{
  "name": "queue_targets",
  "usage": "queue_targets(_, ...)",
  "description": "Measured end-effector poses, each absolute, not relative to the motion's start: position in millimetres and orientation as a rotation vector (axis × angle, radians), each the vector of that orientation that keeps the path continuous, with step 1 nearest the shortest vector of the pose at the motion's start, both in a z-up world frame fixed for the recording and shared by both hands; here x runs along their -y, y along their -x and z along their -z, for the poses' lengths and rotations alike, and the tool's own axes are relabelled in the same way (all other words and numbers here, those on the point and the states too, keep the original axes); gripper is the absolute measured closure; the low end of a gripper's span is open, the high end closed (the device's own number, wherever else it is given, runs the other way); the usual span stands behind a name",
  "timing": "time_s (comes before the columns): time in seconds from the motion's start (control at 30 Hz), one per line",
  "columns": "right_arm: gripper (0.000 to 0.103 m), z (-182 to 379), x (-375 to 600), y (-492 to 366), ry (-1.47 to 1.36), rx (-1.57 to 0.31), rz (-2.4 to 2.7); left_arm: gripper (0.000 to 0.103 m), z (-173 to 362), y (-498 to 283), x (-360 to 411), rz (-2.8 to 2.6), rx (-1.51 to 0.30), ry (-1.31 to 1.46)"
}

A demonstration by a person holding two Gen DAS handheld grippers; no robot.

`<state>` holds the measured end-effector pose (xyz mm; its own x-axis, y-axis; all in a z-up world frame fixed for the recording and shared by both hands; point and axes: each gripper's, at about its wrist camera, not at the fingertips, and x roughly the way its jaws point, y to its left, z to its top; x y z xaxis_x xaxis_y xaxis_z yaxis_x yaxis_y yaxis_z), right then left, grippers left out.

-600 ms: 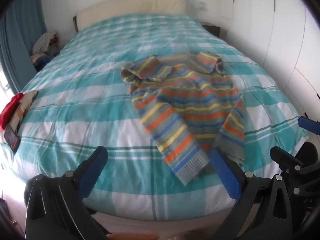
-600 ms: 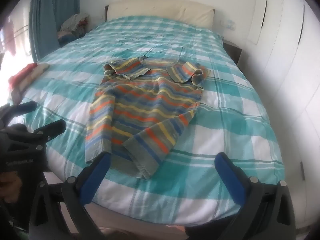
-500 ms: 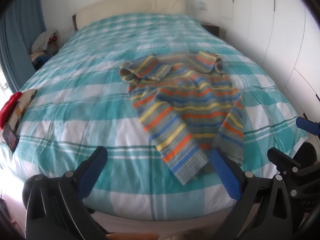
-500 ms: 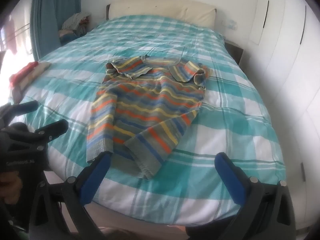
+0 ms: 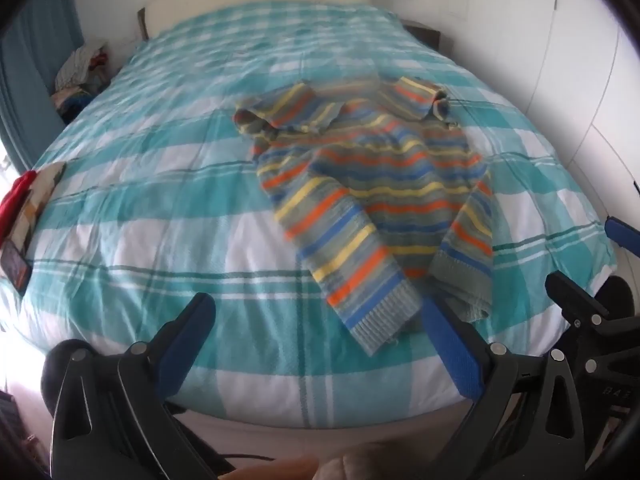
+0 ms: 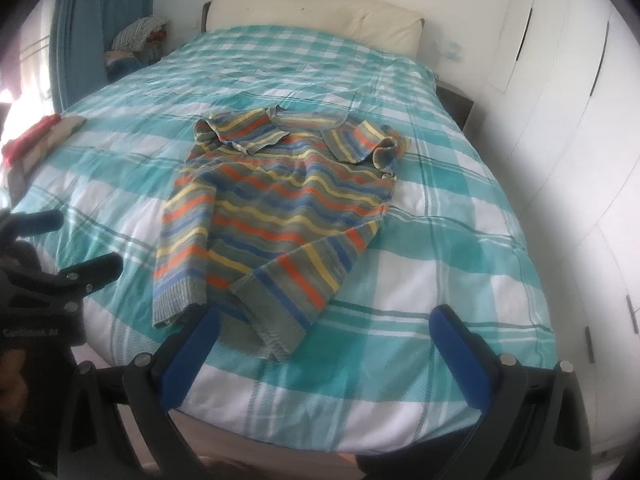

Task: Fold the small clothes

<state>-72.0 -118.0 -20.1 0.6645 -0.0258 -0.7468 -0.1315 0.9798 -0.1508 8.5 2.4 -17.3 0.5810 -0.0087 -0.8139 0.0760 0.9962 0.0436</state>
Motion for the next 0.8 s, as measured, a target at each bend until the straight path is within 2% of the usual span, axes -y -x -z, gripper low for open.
queue_targets(0.8,0.0,22.3,127.3,67.4,0.248,-0.858,0.054,0.0,23.0,-15.9,-0.7,0.039,-0.974,-0.068)
